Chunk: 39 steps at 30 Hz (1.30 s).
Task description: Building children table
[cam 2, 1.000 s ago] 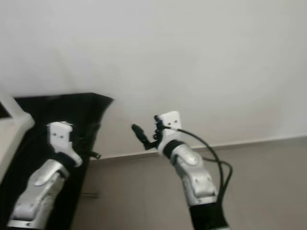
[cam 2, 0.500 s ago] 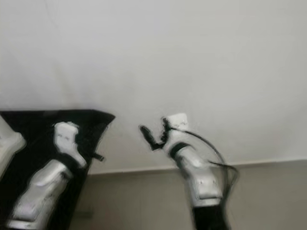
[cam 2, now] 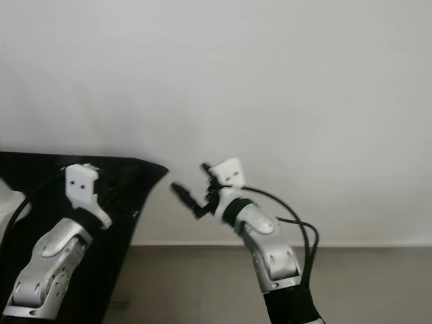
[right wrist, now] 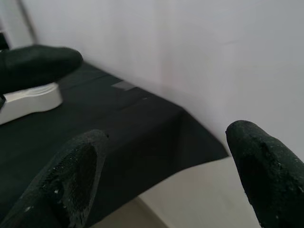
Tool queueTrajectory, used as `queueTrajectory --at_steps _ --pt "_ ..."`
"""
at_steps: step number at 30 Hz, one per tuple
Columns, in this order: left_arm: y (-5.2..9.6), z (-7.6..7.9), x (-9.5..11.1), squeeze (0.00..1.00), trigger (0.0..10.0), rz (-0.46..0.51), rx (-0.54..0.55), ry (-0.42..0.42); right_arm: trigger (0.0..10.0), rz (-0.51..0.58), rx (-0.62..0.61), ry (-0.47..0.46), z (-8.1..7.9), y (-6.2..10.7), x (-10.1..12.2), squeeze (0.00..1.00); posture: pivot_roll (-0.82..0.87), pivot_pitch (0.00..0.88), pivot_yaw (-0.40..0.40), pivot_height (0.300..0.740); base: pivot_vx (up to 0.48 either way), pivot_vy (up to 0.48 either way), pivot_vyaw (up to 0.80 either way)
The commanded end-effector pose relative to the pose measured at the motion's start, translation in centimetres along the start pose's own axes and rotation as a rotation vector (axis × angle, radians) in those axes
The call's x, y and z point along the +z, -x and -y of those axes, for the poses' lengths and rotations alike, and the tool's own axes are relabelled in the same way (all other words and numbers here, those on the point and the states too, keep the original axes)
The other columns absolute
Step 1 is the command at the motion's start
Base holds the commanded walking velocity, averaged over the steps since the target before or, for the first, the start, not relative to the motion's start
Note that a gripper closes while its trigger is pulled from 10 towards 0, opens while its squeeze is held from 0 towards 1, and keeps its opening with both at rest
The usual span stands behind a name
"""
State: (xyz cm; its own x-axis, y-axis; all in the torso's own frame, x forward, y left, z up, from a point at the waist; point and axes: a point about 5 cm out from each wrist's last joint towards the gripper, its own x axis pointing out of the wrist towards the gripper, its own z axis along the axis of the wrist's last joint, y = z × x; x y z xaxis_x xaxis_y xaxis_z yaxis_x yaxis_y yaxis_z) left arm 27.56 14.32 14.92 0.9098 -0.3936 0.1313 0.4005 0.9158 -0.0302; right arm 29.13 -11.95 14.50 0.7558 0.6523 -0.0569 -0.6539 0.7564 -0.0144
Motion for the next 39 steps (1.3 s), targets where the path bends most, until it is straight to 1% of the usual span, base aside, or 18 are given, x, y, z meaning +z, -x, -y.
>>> queueTrajectory --at_steps 1,8,10,13,19,21,25,26,29,39 --pt "0.0 -0.1 -0.1 0.00 10.0 0.002 0.015 -0.024 10.0 0.018 0.024 0.007 -0.4 0.0 0.4 0.00 -0.05 0.028 -0.030 0.740 0.000 0.000 0.80" --pt "-0.2 -0.2 0.2 0.00 10.0 0.018 0.036 -0.029 10.0 0.031 0.047 0.008 -0.6 -0.2 0.8 0.00 -0.05 0.030 -0.036 0.740 0.000 0.000 0.80" --pt "-0.3 -0.1 0.2 0.00 10.0 0.010 0.018 -0.034 10.0 0.049 0.053 0.013 -0.5 -0.4 1.2 0.00 -0.05 0.035 -0.017 0.740 0.000 0.000 0.80" --pt "-0.4 -0.1 0.2 0.00 10.0 0.001 -0.003 -0.043 10.0 0.062 0.052 0.020 -0.5 -0.6 1.5 0.00 -0.05 0.036 -0.008 0.740 0.000 0.000 0.80" --pt "-0.7 0.1 0.4 0.00 10.0 0.007 -0.024 -0.063 10.0 0.096 0.052 0.012 -0.5 -0.6 2.1 0.00 -0.06 0.040 0.000 0.740 0.000 0.000 0.80" --pt "-0.7 0.1 0.4 0.00 10.0 0.009 -0.025 -0.062 10.0 0.097 0.052 0.012 -0.5 -0.6 2.2 0.00 -0.06 0.040 0.000 0.740 0.000 0.000 0.80" --pt "-0.8 0.3 0.6 0.00 10.0 0.018 -0.042 -0.040 10.0 0.098 0.052 0.012 -0.7 -0.8 2.1 0.00 -0.06 0.043 0.003 0.740 0.000 -0.381 0.80" --pt "-0.9 0.2 0.7 0.00 10.0 0.027 -0.027 -0.031 10.0 0.098 0.058 0.013 -0.9 -0.9 2.1 0.00 -0.06 0.044 0.004 0.740 0.000 0.000 0.80" --pt "-0.9 0.1 0.8 0.00 10.0 0.027 -0.009 -0.036 10.0 0.098 0.063 0.015 -1.0 -1.0 2.1 0.00 -0.05 0.046 0.003 0.740 0.000 0.000 0.80" --pt "-1.0 0.1 0.8 0.00 10.0 0.030 -0.010 -0.038 10.0 0.095 0.062 0.020 -1.0 -1.0 2.1 0.00 -0.05 0.049 0.002 0.740 0.000 0.000 0.80"
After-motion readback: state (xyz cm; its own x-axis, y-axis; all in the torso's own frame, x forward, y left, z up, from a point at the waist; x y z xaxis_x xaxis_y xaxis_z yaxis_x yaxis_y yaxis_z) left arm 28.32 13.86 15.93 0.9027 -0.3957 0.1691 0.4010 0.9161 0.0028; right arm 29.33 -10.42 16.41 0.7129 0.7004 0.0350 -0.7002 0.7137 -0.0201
